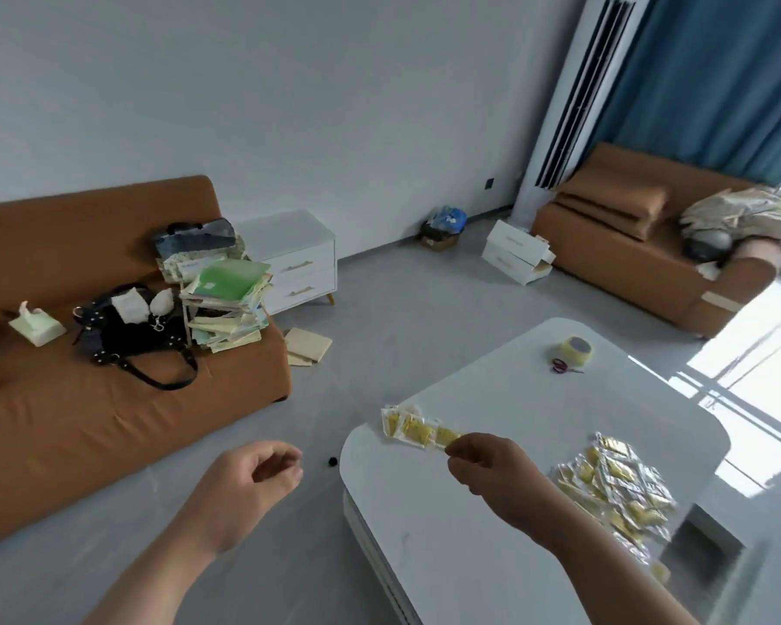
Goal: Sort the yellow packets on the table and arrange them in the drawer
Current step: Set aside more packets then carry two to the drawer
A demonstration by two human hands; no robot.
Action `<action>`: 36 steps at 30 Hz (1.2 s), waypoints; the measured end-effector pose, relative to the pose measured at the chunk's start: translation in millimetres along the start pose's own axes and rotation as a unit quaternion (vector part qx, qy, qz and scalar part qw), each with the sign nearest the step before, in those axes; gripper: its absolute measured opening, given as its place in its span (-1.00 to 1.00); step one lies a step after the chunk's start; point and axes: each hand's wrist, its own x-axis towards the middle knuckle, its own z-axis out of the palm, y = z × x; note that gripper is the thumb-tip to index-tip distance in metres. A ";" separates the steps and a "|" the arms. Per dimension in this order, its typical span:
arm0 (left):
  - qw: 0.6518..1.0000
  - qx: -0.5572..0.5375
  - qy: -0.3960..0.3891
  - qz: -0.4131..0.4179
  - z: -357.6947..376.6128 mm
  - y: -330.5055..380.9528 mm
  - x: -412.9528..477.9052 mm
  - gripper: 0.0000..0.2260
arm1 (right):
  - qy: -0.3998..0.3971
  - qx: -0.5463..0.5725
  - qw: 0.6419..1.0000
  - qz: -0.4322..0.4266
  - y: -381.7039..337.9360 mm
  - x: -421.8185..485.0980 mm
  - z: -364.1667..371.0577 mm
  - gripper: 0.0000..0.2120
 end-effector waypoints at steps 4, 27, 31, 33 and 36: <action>0.999 0.004 -0.043 0.007 9.8 11.7 45.9 -0.86 | 0.034 0.022 0.999 0.024 6.0 21.1 -13.9 -0.91; 0.961 0.140 -0.238 0.004 116.5 56.4 350.4 -0.87 | 0.096 0.127 0.980 0.119 58.7 259.7 -85.2 -0.87; 0.939 0.162 -0.303 0.009 159.9 40.7 400.0 -0.82 | 0.105 0.110 0.976 0.158 91.2 294.1 -76.7 -0.82; 0.920 0.180 -0.349 0.005 182.5 18.7 428.4 -0.84 | 0.098 0.104 0.973 0.183 111.5 315.6 -65.9 -0.78; 0.905 0.199 -0.376 -0.006 223.6 -23.5 469.9 -0.90 | 0.093 0.086 0.971 0.205 148.3 349.2 -46.0 -0.75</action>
